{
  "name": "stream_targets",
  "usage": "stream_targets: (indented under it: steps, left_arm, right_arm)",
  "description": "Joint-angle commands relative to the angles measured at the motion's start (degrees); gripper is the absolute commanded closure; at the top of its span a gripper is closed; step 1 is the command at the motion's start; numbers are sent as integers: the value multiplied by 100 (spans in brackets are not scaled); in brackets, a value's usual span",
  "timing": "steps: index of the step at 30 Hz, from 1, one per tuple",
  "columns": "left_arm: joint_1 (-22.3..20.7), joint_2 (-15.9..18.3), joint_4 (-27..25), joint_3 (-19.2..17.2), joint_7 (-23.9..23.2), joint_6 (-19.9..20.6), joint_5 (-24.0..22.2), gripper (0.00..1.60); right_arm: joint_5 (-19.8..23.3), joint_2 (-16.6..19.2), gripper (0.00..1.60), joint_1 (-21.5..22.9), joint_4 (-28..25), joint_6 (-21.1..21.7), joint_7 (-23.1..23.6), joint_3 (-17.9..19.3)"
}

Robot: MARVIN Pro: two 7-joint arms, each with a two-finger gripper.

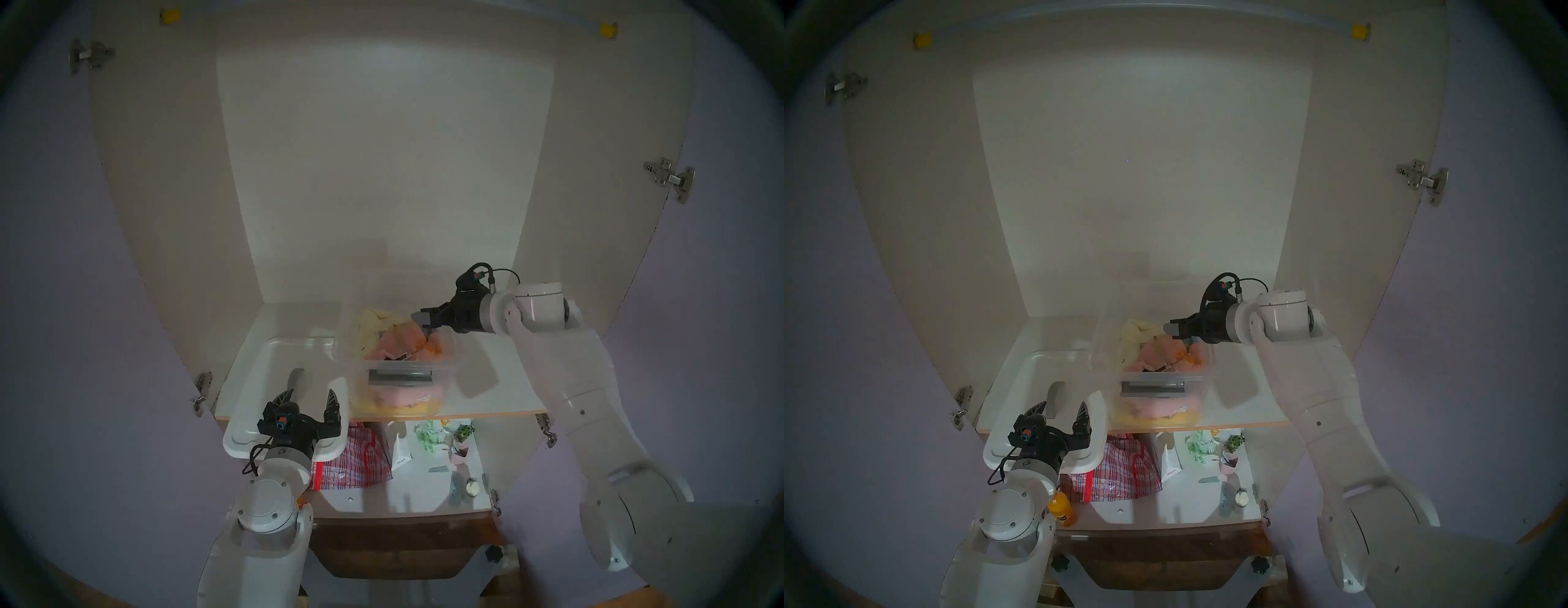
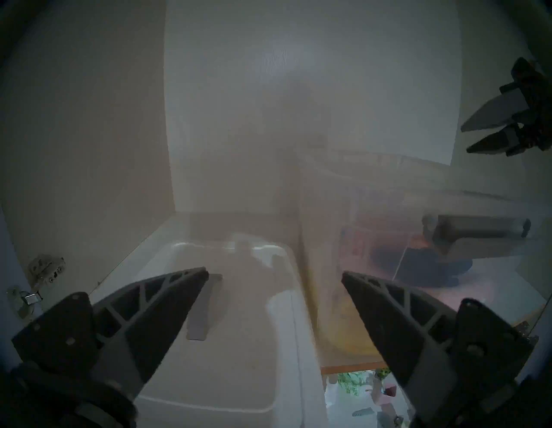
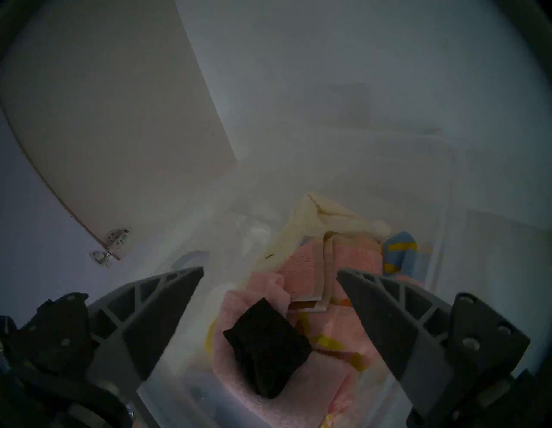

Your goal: Take socks out of the storage bin, place them on top of the cabinet, and put the lid back on the bin

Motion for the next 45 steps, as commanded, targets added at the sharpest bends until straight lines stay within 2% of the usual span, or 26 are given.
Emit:
stream_targets:
  steps: [1,2,3,6,18,26,30,32,35,38,43,44,45]
  left_arm:
    - [-41,6,-165,18,-32,-34,-12,0]
    - [-40,7,-167,18,-33,-33,-13,0]
    - [-40,7,-168,18,-33,-32,-14,0]
    - [-43,6,-162,19,-29,-35,-12,0]
    - [-53,5,-144,21,-20,-39,-8,0]
    - [-50,8,-150,22,-19,-38,-11,0]
    - [-41,13,-166,23,-26,-34,-16,0]
    - [-40,13,-169,23,-28,-32,-18,0]
    - [-39,14,-171,23,-29,-31,-18,0]
    - [-42,12,-164,23,-25,-34,-15,0]
    - [-45,12,-158,23,-22,-36,-14,0]
    - [-46,12,-157,24,-20,-36,-14,0]
    - [-49,11,-151,24,-18,-37,-12,0]
  right_arm:
    - [-54,19,0,614,281,182,334,-243]
    - [-88,41,0,872,668,255,464,-487]
    - [-157,-38,0,812,692,175,455,-436]
    - [-313,-123,0,1224,1363,119,719,-965]
    - [-1147,-804,0,2285,3222,-383,944,-2223]
    - [-2082,-1338,0,2823,4443,-1106,1333,-3163]
    - [-2580,-1717,0,3169,5352,-1724,1558,-3198]
    - [-2630,-1906,0,3270,5815,-1910,1689,-3103]
    - [-2737,-2070,0,3312,6206,-2064,1738,-3170]
    - [-2388,-2055,0,3343,6453,-1749,1638,-2794]
    - [-2401,-1933,0,3401,6543,-1615,1157,-2680]
    - [-2373,-1894,0,3415,6485,-1632,846,-2589]
    - [-2270,-1828,0,3498,6489,-1609,992,-2485]
